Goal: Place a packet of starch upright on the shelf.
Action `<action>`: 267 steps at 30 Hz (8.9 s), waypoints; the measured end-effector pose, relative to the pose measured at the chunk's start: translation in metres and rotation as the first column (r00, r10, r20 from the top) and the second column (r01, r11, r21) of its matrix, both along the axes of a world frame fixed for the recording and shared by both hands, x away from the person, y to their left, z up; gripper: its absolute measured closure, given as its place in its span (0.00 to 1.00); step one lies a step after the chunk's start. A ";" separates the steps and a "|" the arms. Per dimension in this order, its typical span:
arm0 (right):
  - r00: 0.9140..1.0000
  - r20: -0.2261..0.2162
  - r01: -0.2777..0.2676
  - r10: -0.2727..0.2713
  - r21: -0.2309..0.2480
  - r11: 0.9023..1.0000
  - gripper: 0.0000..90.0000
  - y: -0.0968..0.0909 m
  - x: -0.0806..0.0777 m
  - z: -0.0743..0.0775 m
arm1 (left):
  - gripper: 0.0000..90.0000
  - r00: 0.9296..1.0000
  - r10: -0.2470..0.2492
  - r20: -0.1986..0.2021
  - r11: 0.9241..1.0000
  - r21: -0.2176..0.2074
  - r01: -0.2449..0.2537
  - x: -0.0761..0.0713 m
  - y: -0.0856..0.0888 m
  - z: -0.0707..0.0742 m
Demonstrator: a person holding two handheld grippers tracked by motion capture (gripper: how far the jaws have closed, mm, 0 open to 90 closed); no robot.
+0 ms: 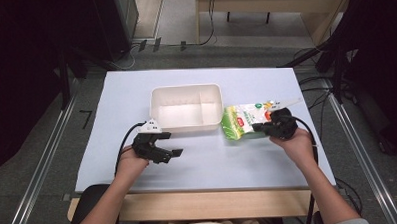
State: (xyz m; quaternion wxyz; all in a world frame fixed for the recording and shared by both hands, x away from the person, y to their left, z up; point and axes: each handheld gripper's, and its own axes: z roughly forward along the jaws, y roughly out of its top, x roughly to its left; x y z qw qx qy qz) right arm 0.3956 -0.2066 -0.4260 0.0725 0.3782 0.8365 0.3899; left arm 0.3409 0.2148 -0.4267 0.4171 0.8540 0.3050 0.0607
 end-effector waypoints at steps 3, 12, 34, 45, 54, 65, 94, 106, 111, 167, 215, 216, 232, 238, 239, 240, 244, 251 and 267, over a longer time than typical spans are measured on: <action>0.999 0.022 0.032 -0.032 -0.007 0.999 1.00 -0.006 0.010 0.006 | 0.22 1.000 0.005 0.002 1.000 0.004 -0.005 -0.001 0.000 0.000; 0.989 0.005 0.150 -0.150 -0.023 0.988 1.00 -0.032 0.082 -0.003 | 0.22 1.000 0.029 0.008 1.000 0.008 -0.029 -0.012 0.010 -0.001; 0.974 -0.050 0.218 -0.220 -0.053 0.975 1.00 -0.047 0.119 -0.040 | 0.22 0.998 0.055 0.012 0.998 0.009 -0.055 -0.019 0.018 0.000; 0.969 -0.073 0.231 -0.235 -0.055 0.971 1.00 -0.057 0.102 -0.039 | 0.22 0.999 0.042 0.014 0.999 -0.002 -0.042 -0.013 0.014 0.001; 0.964 -0.067 0.253 -0.256 -0.047 0.966 1.00 -0.070 0.070 -0.037 | 0.22 1.000 0.027 0.007 1.000 -0.014 -0.027 -0.008 0.009 0.001; 0.970 -0.041 0.237 -0.240 -0.063 0.969 1.00 -0.070 0.030 -0.026 | 0.22 1.000 0.004 0.006 1.000 -0.015 -0.003 -0.002 0.002 0.001; 0.965 -0.063 0.248 -0.253 -0.081 0.965 1.00 -0.063 0.018 -0.030 | 0.22 1.000 -0.006 0.011 1.000 -0.015 0.006 0.000 -0.001 0.002; 0.974 0.001 0.229 -0.229 -0.029 0.973 0.93 -0.053 0.034 -0.014 | 0.22 1.000 -0.009 0.014 1.000 -0.009 0.009 0.000 -0.002 0.001; 0.977 -0.013 0.211 -0.211 0.014 0.977 0.83 -0.045 0.051 -0.010 | 0.22 1.000 -0.007 0.016 1.000 -0.004 0.007 0.000 -0.002 0.001; 0.983 0.002 0.182 -0.183 0.065 0.981 1.00 -0.027 0.075 0.036 | 0.22 0.999 0.015 0.034 1.000 0.004 -0.015 -0.007 0.007 0.003; 0.973 0.150 0.166 -0.174 0.069 0.984 1.00 0.025 0.068 0.148 | 0.22 1.000 0.005 0.021 1.000 -0.017 -0.004 -0.002 0.003 0.002; 0.973 0.150 0.166 -0.174 0.069 0.984 1.00 0.025 0.068 0.148 | 0.22 1.000 0.005 0.021 1.000 -0.017 -0.004 -0.002 0.003 0.002; 0.973 0.192 0.118 -0.126 0.051 0.992 1.00 0.074 0.081 0.190 | 0.22 1.000 0.005 0.021 1.000 -0.029 -0.004 -0.002 0.003 0.002; 0.978 0.190 0.083 -0.091 0.050 0.995 1.00 0.106 0.089 0.194 | 0.22 1.000 0.005 0.017 1.000 -0.026 -0.004 -0.001 0.004 0.002; 0.978 0.190 0.079 -0.088 0.052 0.996 1.00 0.109 0.090 0.194 | 0.22 1.000 0.005 0.017 1.000 -0.026 -0.004 -0.001 0.004 0.002; 0.979 0.185 0.078 -0.086 0.053 0.996 1.00 0.113 0.091 0.194 | 0.22 1.000 0.008 0.016 1.000 -0.027 -0.007 -0.001 0.004 0.002; 0.981 0.178 0.063 -0.071 0.051 0.997 1.00 0.130 0.096 0.192 | 0.22 1.000 0.005 0.015 0.999 -0.033 -0.004 -0.002 0.004 0.002; 0.984 0.173 0.042 -0.049 0.040 0.998 1.00 0.157 0.103 0.189 | 0.22 1.000 0.001 0.015 0.999 -0.037 -0.001 -0.002 0.004 0.003; 0.989 0.146 -0.029 0.022 0.046 0.999 1.00 0.232 0.114 0.172 | 0.22 1.000 0.000 0.014 0.999 -0.043 0.001 -0.002 0.004 0.003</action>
